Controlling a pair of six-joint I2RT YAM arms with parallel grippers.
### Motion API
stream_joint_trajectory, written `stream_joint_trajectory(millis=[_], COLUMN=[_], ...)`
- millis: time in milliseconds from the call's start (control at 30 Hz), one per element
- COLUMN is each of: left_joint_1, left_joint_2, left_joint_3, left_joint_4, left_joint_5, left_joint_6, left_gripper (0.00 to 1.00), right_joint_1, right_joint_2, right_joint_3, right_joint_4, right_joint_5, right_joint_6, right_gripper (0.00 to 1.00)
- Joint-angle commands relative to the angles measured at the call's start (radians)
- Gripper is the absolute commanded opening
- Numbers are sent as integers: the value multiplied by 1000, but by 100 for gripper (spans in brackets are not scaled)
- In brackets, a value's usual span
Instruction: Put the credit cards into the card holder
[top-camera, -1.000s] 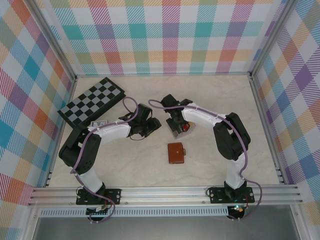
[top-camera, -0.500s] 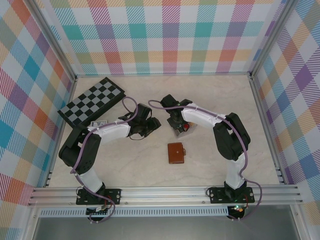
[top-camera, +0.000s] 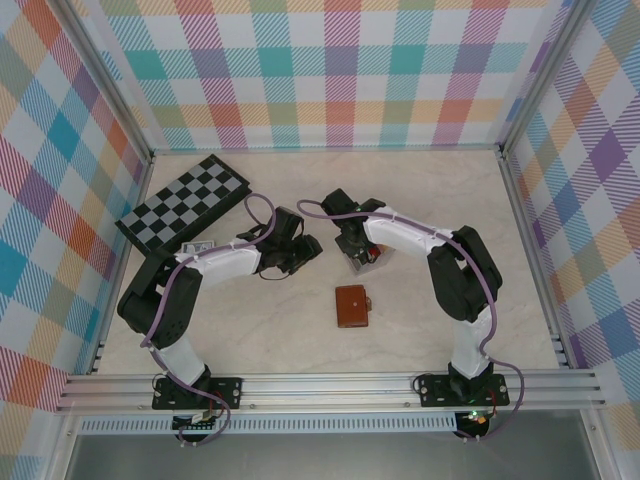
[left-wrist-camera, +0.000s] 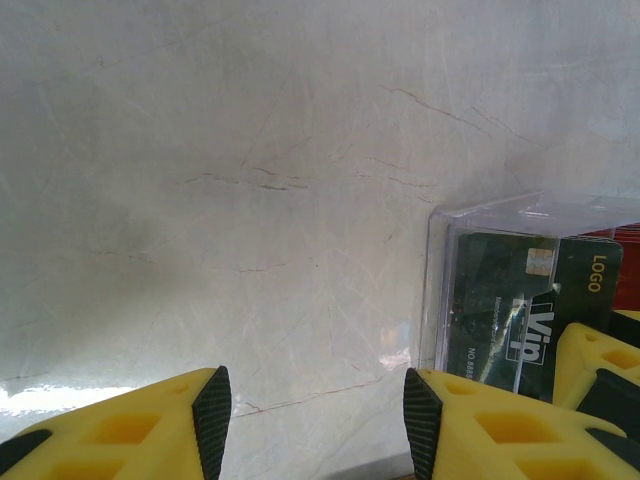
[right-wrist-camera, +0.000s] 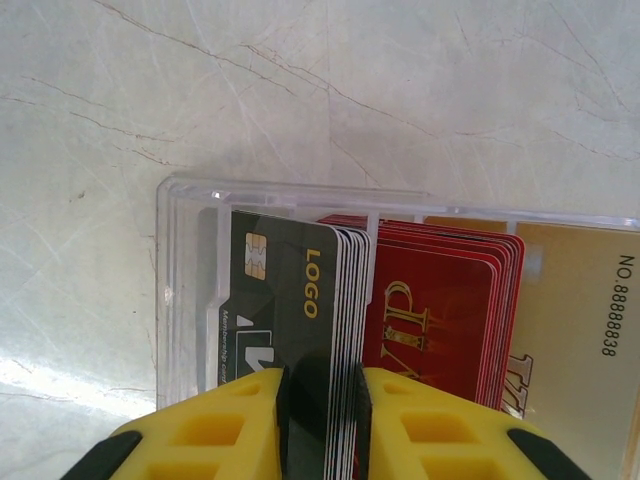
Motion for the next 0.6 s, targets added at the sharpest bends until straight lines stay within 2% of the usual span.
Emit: stream_joint_trajectory(millis=[0,567], left_joint_1=[8,8], left_joint_2=[-6,11], left_joint_3=[-2,9], left_joint_4=[15,23], left_joint_5=[11,26], left_joint_6=[-6,-6], left_gripper=[51,51], right_joint_1=[1,-11], right_joint_2=[-29,-42], right_joint_3=[-19,-26], right_joint_4=[-15,-26], right_joint_5=[27,40], right_joint_6=[0,4], right_gripper=[24,29])
